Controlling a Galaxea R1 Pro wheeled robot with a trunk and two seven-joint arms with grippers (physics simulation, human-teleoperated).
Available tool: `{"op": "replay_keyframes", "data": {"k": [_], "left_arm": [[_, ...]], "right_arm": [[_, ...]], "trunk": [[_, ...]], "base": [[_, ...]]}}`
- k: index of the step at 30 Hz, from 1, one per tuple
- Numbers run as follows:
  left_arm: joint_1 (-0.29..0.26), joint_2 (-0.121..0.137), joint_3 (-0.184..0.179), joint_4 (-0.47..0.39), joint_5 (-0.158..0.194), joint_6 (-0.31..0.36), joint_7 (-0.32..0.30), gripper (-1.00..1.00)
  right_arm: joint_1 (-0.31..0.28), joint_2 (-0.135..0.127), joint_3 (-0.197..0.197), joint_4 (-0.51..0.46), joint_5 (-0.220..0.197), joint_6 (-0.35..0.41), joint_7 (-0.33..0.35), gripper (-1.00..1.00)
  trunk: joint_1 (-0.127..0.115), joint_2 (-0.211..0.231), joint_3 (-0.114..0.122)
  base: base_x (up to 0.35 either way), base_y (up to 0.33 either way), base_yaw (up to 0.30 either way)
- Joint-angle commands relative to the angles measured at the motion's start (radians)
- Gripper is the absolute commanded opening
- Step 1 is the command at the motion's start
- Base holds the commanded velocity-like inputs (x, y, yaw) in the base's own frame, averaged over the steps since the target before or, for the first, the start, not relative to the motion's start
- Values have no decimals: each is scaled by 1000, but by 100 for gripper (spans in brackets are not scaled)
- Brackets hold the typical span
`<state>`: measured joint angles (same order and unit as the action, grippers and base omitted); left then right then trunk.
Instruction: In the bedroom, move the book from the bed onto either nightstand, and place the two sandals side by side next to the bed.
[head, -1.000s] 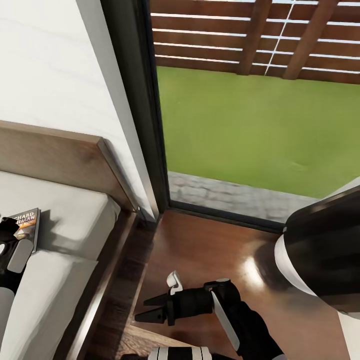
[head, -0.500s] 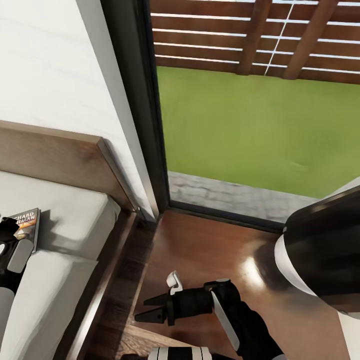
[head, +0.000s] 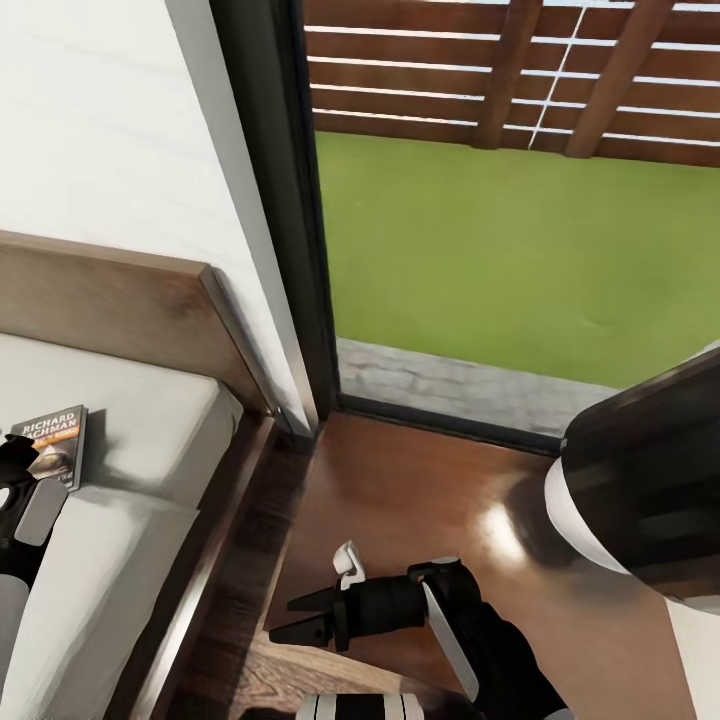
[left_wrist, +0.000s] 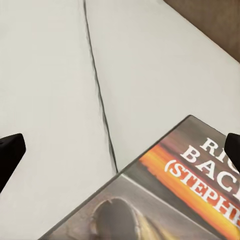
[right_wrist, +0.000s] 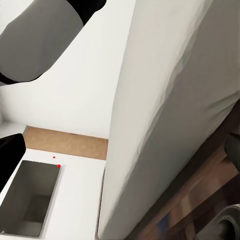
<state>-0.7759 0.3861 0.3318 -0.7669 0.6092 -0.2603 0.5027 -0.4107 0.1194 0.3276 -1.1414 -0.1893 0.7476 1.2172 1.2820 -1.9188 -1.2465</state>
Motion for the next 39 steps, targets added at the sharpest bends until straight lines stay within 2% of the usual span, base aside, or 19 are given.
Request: {"op": "replay_keyframes", "data": {"k": [1, 19, 26, 39], "left_arm": [[0, 0, -2, 0, 11, -7, 0, 100], [0, 0, -3, 1, 11, -7, 0, 100], [0, -1, -3, 1, 11, -7, 0, 100], [0, -1, -3, 1, 11, -7, 0, 100]], "right_arm": [[0, 0, 1, 0, -5, 7, -1, 100], [0, 0, 1, 0, -5, 7, -1, 100], [0, 0, 1, 0, -5, 7, -1, 100], [0, -1, 1, 0, -5, 7, 1, 100]], "trunk": [[0, 0, -1], [0, 0, -1], [27, -49, -22], [27, -49, -22]], "base": [[-10, 0, 0], [-1, 0, 0], [0, 0, 0], [0, 0, 0]]}}
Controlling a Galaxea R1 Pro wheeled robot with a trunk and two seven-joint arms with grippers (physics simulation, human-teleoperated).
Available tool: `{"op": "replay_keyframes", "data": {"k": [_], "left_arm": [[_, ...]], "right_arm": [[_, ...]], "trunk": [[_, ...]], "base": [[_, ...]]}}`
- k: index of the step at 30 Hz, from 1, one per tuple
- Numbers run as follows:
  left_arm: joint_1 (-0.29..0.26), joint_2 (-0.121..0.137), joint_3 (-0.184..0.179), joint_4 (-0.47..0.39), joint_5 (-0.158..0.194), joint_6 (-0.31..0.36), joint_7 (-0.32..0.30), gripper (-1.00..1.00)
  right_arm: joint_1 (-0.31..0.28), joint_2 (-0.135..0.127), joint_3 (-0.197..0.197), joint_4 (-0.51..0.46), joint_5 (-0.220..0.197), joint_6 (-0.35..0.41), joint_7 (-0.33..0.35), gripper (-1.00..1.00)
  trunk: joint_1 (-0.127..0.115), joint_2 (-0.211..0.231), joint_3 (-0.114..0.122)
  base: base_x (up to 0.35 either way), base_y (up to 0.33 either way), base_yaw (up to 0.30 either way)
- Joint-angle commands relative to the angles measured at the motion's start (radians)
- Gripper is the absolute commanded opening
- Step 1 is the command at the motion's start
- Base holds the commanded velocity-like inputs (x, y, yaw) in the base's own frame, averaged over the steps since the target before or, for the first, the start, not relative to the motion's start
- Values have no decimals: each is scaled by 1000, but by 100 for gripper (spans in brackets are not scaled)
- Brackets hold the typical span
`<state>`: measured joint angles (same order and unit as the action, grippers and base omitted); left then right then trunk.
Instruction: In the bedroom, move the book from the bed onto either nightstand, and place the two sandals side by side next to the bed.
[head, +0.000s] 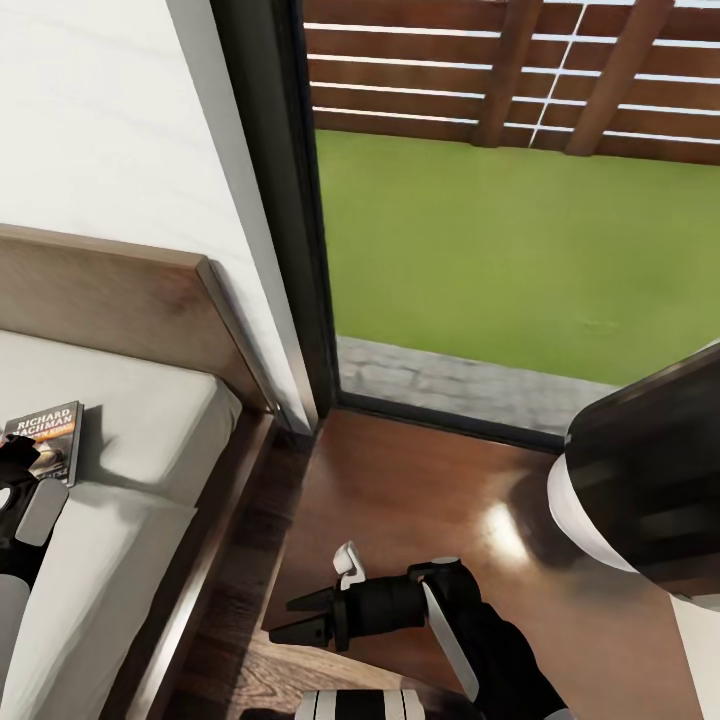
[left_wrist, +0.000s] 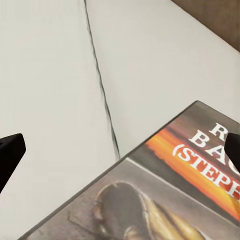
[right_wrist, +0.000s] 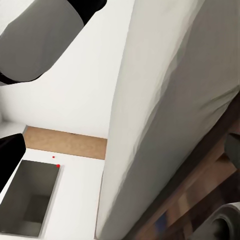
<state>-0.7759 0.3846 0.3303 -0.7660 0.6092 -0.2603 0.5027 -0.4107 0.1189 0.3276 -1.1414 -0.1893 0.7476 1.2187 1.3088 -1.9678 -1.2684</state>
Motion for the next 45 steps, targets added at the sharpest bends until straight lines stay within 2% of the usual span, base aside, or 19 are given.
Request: {"op": "replay_keyframes", "data": {"k": [1, 11, 22, 45], "left_arm": [[0, 0, -2, 0, 10, -7, 0, 100], [0, 0, -2, 3, 12, -7, 0, 100], [0, 0, 0, 80, 16, -6, -4, 100], [0, -4, -3, 85, 18, -4, -5, 100]], "right_arm": [[0, 0, 1, 0, -6, 7, -1, 100], [0, 1, 1, 0, -6, 7, -1, 100], [0, 1, 1, 0, -6, 7, -1, 100], [0, 1, 1, 0, -6, 7, 1, 100]], "trunk": [[0, 0, -1], [0, 0, -1], [0, 0, -1], [0, 0, -1]], "base": [[0, 0, 0], [0, 0, 0], [0, 0, 0], [0, 0, 0]]}}
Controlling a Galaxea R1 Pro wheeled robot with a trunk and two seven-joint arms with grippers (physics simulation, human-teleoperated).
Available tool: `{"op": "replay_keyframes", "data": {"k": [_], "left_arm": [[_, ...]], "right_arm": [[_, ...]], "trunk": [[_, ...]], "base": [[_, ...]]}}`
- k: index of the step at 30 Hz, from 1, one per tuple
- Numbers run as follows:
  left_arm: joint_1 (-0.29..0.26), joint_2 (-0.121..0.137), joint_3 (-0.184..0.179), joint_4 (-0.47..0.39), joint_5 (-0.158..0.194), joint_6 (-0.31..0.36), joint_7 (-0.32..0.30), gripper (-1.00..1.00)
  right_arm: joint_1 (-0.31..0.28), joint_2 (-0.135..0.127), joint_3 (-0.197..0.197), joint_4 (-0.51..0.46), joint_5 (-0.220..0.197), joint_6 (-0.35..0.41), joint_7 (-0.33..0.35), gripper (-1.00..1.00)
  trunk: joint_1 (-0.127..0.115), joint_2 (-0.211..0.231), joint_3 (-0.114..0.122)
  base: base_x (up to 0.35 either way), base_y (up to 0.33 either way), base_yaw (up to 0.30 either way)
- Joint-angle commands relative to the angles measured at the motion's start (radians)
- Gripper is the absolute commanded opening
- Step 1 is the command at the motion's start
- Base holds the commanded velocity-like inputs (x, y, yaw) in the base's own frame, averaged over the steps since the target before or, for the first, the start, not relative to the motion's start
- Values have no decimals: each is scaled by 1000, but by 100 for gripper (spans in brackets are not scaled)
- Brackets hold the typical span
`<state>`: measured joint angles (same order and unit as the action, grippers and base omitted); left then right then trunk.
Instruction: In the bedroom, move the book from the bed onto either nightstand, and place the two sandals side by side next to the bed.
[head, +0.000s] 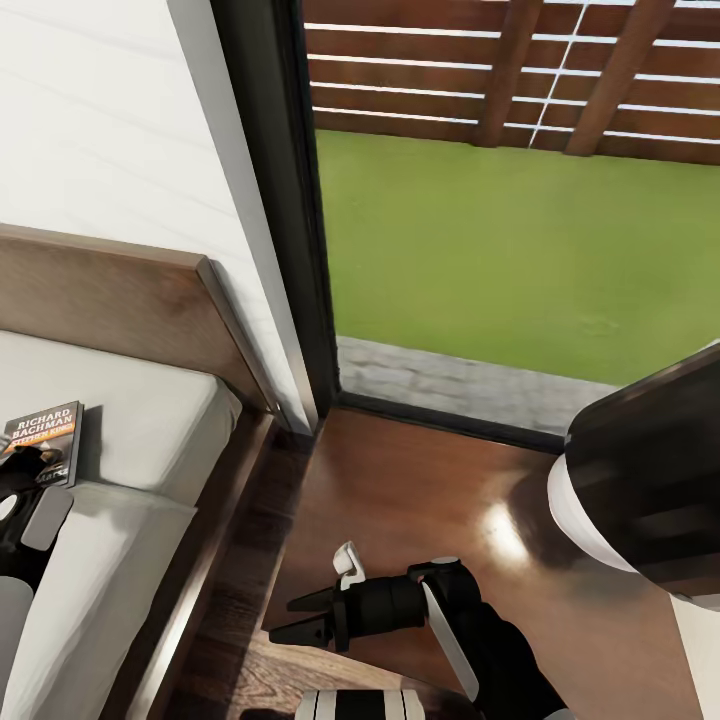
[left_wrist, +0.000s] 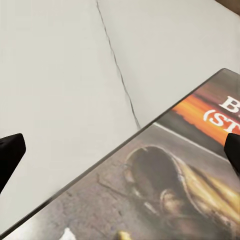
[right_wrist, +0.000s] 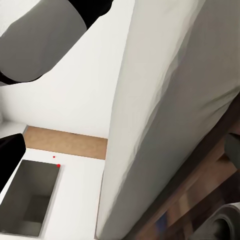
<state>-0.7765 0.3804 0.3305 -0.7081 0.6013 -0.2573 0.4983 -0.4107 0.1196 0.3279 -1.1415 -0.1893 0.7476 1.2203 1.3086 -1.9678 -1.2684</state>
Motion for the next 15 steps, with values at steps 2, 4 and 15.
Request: {"op": "replay_keyframes", "data": {"k": [2, 4, 15], "left_arm": [[0, 0, -3, 27, 26, -7, -1, 100], [0, 0, -3, 27, 26, -7, 0, 100], [0, 0, -2, 27, 26, -8, 0, 100]], "right_arm": [[0, -1, 1, 0, -5, 7, -1, 100], [0, 0, 1, 0, -5, 7, -1, 100], [0, 0, 1, 0, -5, 7, 1, 100]], "trunk": [[0, 0, -1], [0, 0, 0], [0, 0, 2]], "base": [[0, 0, -11], [0, 0, -116], [0, 0, -84]]}}
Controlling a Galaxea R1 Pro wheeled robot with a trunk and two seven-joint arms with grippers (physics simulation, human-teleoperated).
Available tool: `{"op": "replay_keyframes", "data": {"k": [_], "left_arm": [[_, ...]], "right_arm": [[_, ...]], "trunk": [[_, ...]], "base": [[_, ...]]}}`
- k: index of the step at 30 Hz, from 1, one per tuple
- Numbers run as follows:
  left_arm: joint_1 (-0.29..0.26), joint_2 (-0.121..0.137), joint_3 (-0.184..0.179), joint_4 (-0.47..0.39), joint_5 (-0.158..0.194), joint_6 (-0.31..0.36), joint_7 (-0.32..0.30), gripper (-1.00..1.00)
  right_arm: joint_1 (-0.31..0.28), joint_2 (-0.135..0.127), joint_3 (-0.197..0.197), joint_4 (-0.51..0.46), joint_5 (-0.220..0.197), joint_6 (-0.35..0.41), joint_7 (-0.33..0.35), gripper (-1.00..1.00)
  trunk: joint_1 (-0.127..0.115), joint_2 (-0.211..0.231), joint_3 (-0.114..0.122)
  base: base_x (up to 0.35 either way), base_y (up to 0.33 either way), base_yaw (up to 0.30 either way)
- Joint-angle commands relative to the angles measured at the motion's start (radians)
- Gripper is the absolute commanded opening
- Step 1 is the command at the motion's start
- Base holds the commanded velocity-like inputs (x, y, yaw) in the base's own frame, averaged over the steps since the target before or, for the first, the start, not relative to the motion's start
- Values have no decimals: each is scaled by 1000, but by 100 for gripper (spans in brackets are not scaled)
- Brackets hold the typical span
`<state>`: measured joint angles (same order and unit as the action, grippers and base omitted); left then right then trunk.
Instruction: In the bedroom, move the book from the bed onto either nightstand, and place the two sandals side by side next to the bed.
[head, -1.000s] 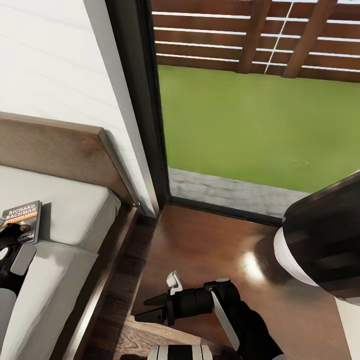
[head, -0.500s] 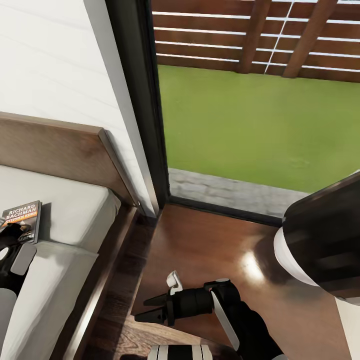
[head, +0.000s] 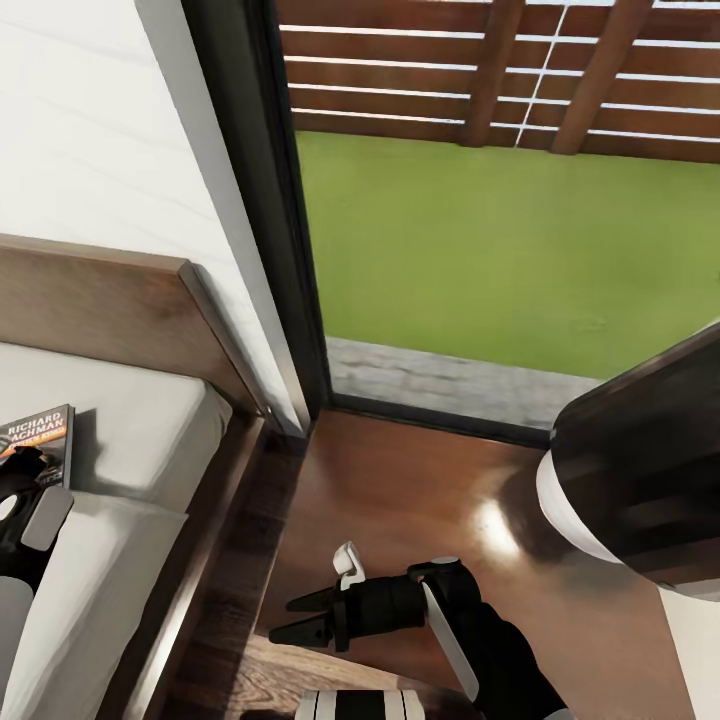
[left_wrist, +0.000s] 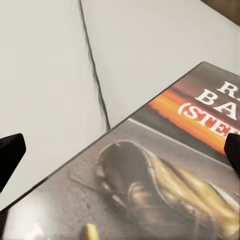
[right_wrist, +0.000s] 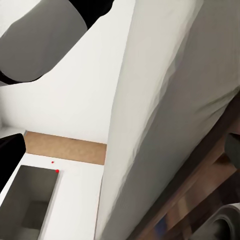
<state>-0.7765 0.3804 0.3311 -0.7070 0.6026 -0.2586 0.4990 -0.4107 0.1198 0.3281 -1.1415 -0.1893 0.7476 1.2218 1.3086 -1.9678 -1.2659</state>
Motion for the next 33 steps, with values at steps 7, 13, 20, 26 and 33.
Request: {"op": "replay_keyframes", "data": {"k": [7, 13, 20, 26, 33], "left_arm": [[0, 0, -4, 26, 25, -7, -1, 100], [0, 0, -3, 26, 25, -7, -1, 100], [0, 0, -4, 26, 25, -7, -1, 100], [0, 0, -4, 26, 25, -8, -1, 100], [0, 0, -4, 26, 25, -8, -1, 100]], "right_arm": [[0, 0, 1, 0, -6, 7, -1, 100], [0, -1, 1, 0, -6, 7, 0, 100], [0, 0, 1, 0, -6, 7, 0, 100], [0, 0, 1, 0, -6, 7, -1, 100], [0, 0, 1, 0, -6, 7, -1, 100]], "trunk": [[0, 0, 1], [0, 0, 5], [0, 0, 6], [0, 0, 6], [0, 0, 6]], "base": [[0, 0, -50], [0, 0, -137], [0, 0, -12], [0, 0, 0], [0, 0, -1]]}}
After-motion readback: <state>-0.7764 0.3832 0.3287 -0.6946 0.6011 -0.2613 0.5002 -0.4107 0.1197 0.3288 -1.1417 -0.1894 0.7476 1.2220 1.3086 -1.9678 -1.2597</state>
